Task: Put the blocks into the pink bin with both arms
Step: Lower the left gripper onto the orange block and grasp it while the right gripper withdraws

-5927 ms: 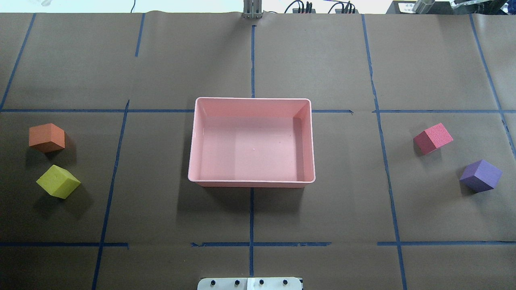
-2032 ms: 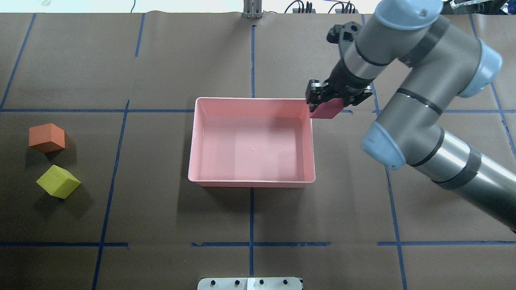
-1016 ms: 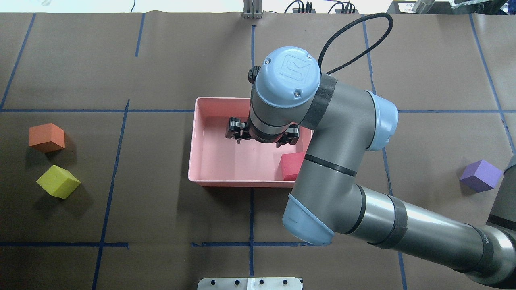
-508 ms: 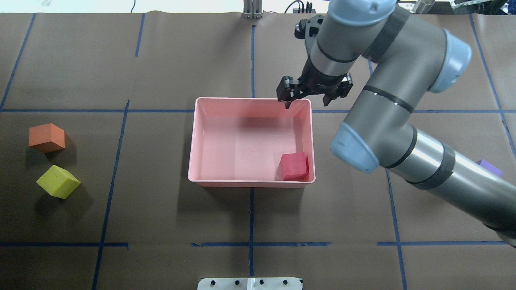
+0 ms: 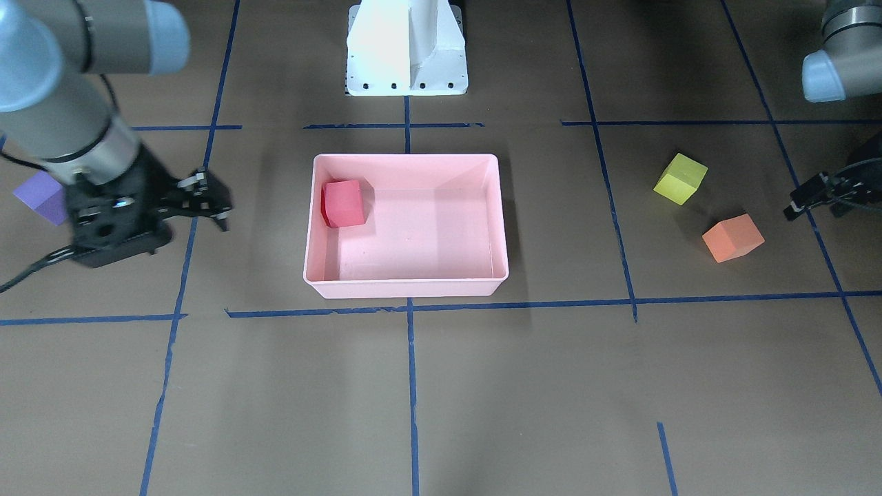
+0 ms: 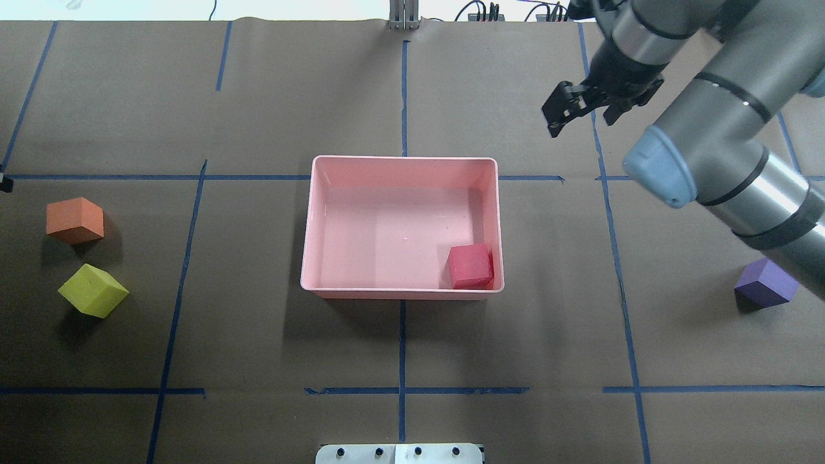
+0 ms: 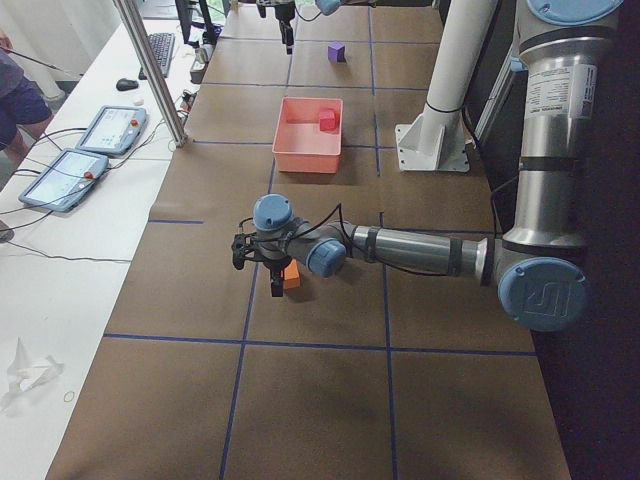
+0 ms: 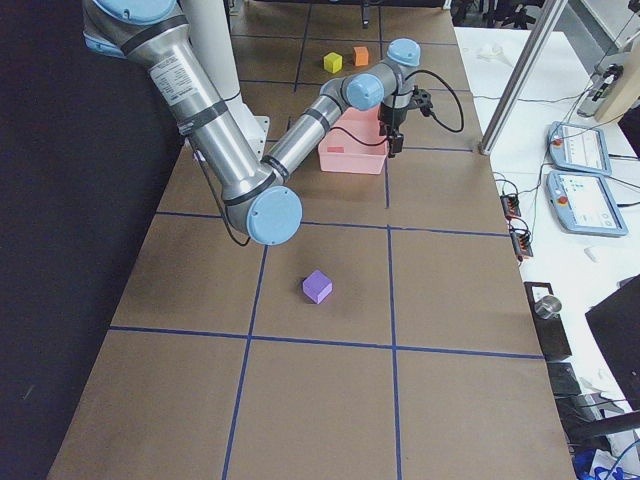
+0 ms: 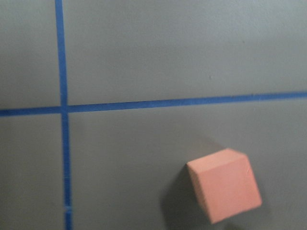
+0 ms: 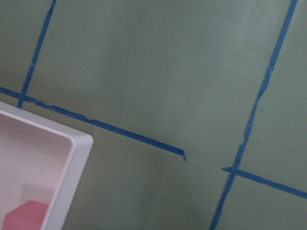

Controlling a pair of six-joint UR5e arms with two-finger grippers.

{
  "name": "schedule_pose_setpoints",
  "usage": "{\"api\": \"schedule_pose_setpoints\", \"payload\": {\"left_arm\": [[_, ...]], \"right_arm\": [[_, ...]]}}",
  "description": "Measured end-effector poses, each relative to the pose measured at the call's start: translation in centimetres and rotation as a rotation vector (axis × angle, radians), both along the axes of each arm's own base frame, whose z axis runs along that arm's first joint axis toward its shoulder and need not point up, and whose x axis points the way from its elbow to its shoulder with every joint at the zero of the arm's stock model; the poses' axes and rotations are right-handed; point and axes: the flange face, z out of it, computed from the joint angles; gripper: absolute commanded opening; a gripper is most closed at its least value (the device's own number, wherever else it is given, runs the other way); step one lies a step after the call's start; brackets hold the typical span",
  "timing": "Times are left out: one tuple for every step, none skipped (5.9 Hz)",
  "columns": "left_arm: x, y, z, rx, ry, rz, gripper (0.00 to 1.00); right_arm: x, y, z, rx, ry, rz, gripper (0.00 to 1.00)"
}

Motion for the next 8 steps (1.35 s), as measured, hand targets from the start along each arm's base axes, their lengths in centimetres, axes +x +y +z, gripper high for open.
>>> {"api": "schedule_pose_setpoints", "payload": {"left_arm": [[2.4,-0.5,0.1,-0.022,-0.003,-0.024,1.0],[4.3,-0.5,0.0,-0.04,-0.001,-0.023,1.0],[6.0,-0.2,-0.1,-0.055,0.001,-0.011,1.0],[7.3,0.1,0.2,-0.066,-0.002,0.004,1.0],[8.3,0.2,0.7,-0.077,-0.008,0.018,1.0],[9.3,0.3,1.2,-0.084,-0.015,0.033,1.0],[10.1,0.6,1.4,-0.087,-0.019,0.049,0.95],[10.9,0.8,1.5,-0.086,-0.022,0.065,0.77]], "right_arm": [[3.8,-0.9,3.0,0.039,0.004,-0.042,1.0],[6.4,-1.1,5.2,0.065,0.004,-0.072,1.0],[7.6,-1.1,6.4,0.076,0.007,-0.086,1.0],[8.0,-1.0,7.2,0.078,0.01,-0.093,1.0],[8.1,-0.8,7.9,0.074,0.013,-0.096,1.0],[8.2,-0.6,8.5,0.069,0.017,-0.097,1.0],[8.3,-0.5,8.8,0.07,0.02,-0.101,1.0],[8.4,-0.4,9.2,0.072,0.023,-0.107,1.0]]}}
